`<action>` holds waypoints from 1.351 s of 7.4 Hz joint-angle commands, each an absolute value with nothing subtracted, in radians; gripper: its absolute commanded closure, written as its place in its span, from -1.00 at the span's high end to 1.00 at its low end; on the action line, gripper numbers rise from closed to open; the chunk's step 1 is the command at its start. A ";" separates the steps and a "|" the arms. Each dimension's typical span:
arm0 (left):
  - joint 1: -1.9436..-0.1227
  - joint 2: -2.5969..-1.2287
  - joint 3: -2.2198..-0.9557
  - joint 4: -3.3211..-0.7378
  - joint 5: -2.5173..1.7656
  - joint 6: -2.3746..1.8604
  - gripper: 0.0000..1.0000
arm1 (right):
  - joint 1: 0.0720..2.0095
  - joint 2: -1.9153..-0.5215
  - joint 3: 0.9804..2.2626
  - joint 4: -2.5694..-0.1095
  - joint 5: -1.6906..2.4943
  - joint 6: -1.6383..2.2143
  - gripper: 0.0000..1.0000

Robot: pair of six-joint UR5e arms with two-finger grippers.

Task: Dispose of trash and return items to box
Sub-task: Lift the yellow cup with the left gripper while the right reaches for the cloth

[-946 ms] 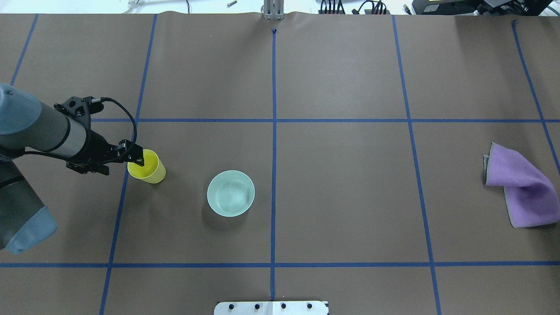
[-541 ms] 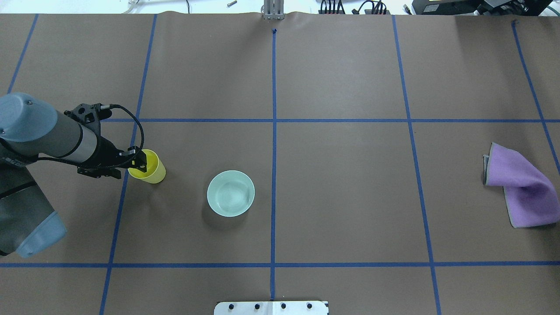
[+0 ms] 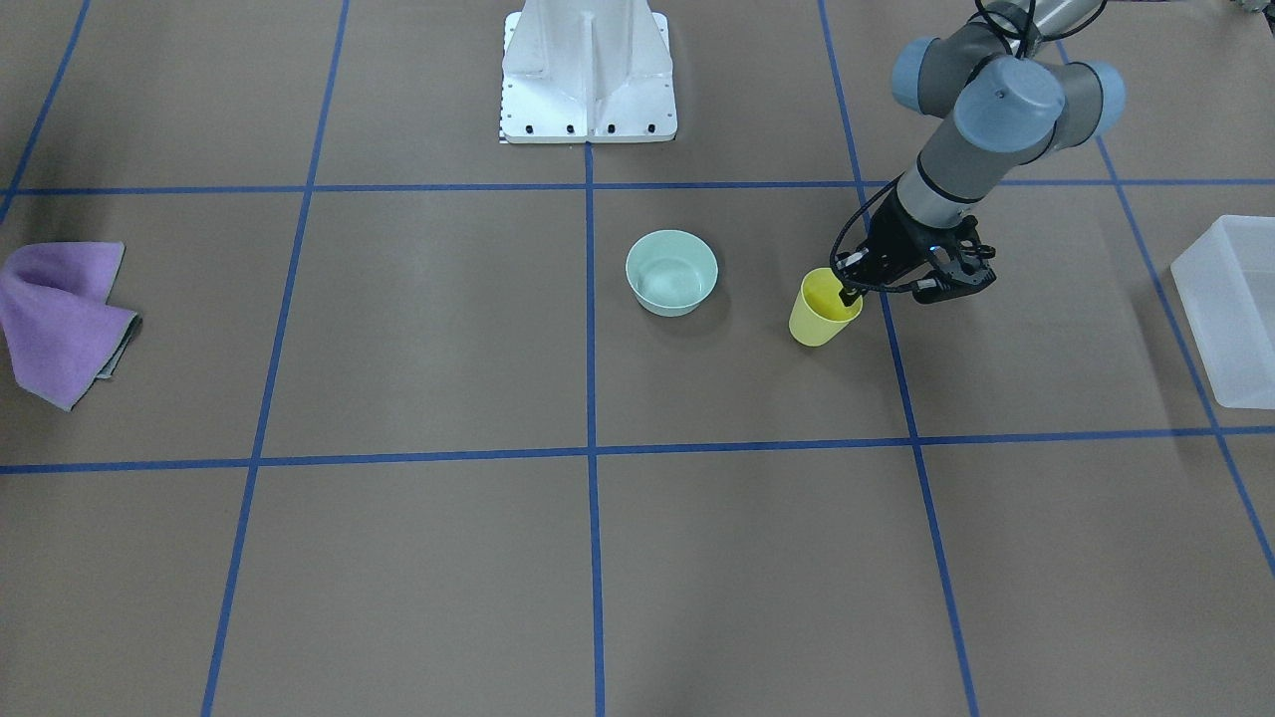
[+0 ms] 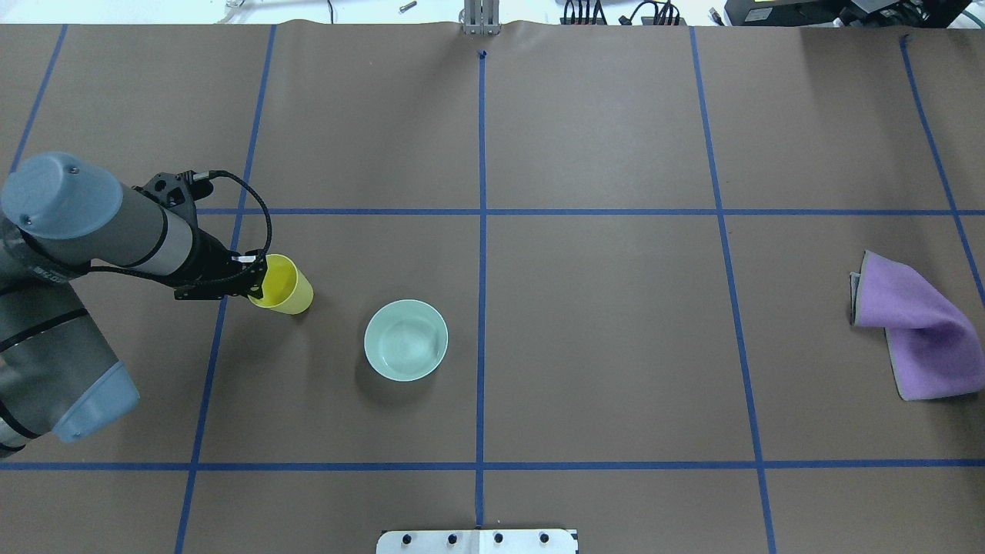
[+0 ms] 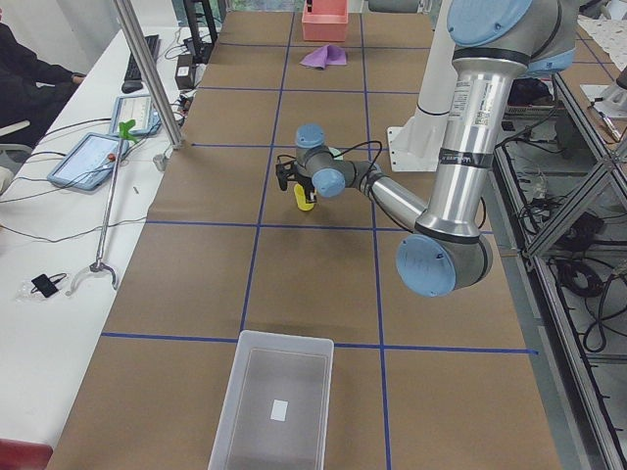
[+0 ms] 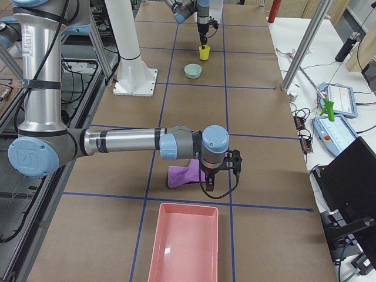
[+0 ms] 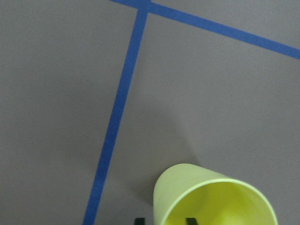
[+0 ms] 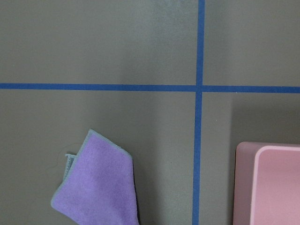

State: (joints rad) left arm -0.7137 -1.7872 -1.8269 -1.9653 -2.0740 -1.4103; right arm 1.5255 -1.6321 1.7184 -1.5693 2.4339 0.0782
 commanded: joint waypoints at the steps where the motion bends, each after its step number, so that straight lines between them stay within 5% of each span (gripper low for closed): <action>1: -0.721 -1.789 -1.888 -1.957 -2.088 -1.425 -1.00 | 1.525 -1.631 1.721 -1.568 2.441 0.078 1.00; 6: -0.940 -1.795 -1.901 -1.896 -2.284 -1.363 -1.00 | 1.292 -1.620 1.726 -1.549 2.416 0.074 1.00; 10: -1.251 -1.799 -1.896 -1.531 -2.353 -0.761 -1.00 | 1.111 -1.634 1.686 -1.470 2.304 0.072 1.00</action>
